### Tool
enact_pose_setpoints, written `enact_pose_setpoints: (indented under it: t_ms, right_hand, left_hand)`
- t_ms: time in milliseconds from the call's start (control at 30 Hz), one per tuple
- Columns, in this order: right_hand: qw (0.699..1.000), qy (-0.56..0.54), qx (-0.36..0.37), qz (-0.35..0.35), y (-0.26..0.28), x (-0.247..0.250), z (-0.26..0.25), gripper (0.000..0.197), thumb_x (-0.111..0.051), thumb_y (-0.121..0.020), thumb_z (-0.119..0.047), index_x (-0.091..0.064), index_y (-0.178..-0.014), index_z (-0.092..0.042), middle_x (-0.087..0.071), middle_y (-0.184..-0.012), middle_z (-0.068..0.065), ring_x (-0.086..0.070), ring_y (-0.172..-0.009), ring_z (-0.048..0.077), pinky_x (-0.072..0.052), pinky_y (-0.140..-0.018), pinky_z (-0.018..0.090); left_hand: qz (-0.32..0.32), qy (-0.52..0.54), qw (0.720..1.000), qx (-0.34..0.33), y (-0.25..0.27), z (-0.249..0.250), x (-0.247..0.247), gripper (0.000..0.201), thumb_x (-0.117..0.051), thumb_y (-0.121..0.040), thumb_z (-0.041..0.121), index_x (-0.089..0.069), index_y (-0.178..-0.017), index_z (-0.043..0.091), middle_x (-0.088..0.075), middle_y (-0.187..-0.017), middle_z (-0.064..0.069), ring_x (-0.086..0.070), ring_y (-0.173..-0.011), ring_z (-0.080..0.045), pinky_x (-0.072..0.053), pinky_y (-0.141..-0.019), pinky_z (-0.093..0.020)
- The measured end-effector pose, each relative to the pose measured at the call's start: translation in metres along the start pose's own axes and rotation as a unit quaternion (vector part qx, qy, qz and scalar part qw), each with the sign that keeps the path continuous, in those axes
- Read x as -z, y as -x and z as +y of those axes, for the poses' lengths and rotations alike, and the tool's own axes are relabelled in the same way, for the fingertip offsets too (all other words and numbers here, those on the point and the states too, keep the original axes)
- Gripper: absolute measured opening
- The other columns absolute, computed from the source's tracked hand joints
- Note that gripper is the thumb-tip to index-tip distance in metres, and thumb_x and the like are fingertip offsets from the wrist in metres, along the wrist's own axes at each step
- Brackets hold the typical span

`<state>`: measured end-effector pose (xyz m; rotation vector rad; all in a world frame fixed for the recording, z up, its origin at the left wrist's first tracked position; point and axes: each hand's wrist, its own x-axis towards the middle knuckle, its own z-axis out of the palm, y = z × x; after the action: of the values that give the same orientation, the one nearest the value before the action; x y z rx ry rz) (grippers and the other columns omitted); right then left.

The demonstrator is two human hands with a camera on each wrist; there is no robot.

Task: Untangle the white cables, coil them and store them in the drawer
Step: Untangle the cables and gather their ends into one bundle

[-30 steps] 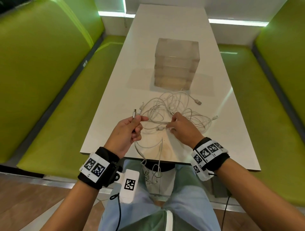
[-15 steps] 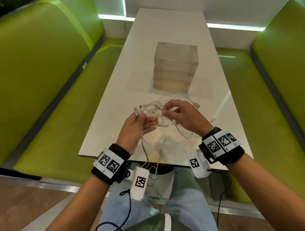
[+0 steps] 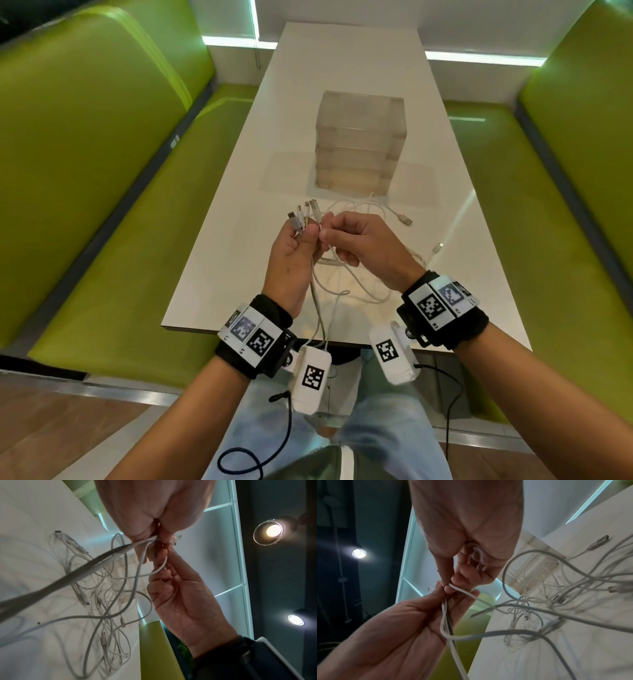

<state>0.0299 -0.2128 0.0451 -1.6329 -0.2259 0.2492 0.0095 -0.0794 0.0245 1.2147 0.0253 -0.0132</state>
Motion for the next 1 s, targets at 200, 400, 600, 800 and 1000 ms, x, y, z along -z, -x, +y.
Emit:
enact_pose_setpoints:
  t_ms: [200,400,600,800,1000]
  right_hand:
    - [1.0,0.004,-0.012,-0.021,0.001,-0.002,-0.005,0.014,-0.062,-0.088,-0.008,-0.064,-0.08,0.003,-0.066,-0.07,-0.005,-0.04,-0.049,0.009,-0.031,-0.044,0.015]
    - [0.962,0.229,-0.032,-0.147,-0.002,0.008,-0.004,0.025,-0.055,-0.093,-0.029,-0.068,-0.085,-0.01,-0.058,-0.066,-0.009,-0.048,-0.051,-0.002,-0.037,-0.05,0.008]
    - [0.913,0.393,-0.049,-0.1,-0.018,0.045,0.036,0.021,-0.05,-0.095,-0.025,-0.062,-0.081,-0.015,-0.063,-0.081,-0.006,-0.06,-0.076,0.006,-0.044,-0.068,0.024]
    - [0.955,0.297,-0.005,-0.017,-0.028,0.049,0.031,0.028,-0.05,-0.095,-0.023,-0.064,-0.071,-0.017,-0.057,-0.062,-0.003,-0.048,-0.05,0.005,-0.042,-0.056,0.022]
    - [0.972,0.231,0.048,-0.016,-0.026,0.018,0.006,0.028,-0.053,-0.095,-0.023,-0.068,-0.077,-0.007,-0.051,-0.046,-0.022,-0.045,-0.047,-0.003,-0.031,-0.052,0.01]
  left_hand:
    - [-0.019,0.028,0.999,0.029,0.002,0.002,0.005,0.024,-0.039,-0.1,0.011,-0.054,-0.116,-0.001,-0.06,-0.122,-0.02,-0.057,-0.109,-0.029,-0.047,-0.098,-0.035]
    - [-0.008,0.093,0.996,0.014,-0.001,0.017,0.014,0.021,-0.036,-0.101,0.016,-0.053,-0.09,0.009,-0.073,-0.097,-0.008,-0.068,-0.099,-0.022,-0.052,-0.091,-0.035]
    - [0.072,0.184,0.979,-0.052,-0.012,0.063,0.045,0.024,-0.034,-0.102,0.022,-0.047,-0.084,0.014,-0.048,-0.054,0.007,-0.053,-0.052,-0.009,-0.053,-0.059,-0.029]
    - [0.105,0.069,0.991,-0.049,-0.015,0.069,0.06,0.024,-0.037,-0.103,0.024,-0.048,-0.083,0.015,-0.04,-0.051,0.01,-0.025,-0.043,-0.004,-0.023,-0.042,-0.018]
    - [0.011,-0.109,0.993,0.041,-0.005,0.021,0.029,0.03,-0.04,-0.1,0.033,-0.056,-0.1,0.008,-0.036,-0.058,0.008,-0.028,-0.046,-0.005,-0.027,-0.045,-0.019]
